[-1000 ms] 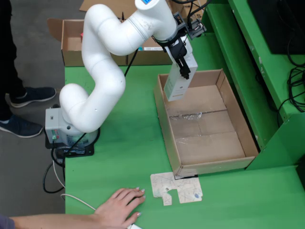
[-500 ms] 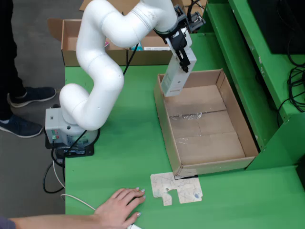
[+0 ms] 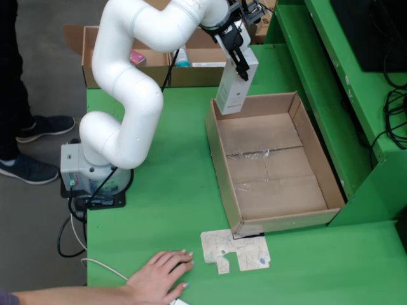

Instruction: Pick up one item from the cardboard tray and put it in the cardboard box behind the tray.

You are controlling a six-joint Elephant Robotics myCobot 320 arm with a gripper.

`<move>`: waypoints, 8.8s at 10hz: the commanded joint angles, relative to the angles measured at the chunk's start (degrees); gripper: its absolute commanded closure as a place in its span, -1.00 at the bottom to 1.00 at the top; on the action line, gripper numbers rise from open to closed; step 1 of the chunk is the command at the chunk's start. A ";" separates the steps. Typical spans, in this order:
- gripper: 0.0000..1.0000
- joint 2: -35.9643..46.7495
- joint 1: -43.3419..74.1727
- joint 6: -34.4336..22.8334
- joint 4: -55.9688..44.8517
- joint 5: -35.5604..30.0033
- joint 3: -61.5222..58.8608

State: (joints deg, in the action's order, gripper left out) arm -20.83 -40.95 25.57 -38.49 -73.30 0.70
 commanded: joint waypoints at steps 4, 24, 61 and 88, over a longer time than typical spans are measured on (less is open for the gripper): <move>1.00 1.07 -5.05 1.85 1.93 1.96 -0.70; 1.00 8.94 -38.99 23.73 -9.12 14.50 -0.70; 1.00 1.56 -45.65 35.59 -0.41 15.48 -0.70; 1.00 -2.84 -58.12 55.30 -1.39 19.42 -0.70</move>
State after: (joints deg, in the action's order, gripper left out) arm -24.52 -98.70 80.24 -40.42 -54.31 1.23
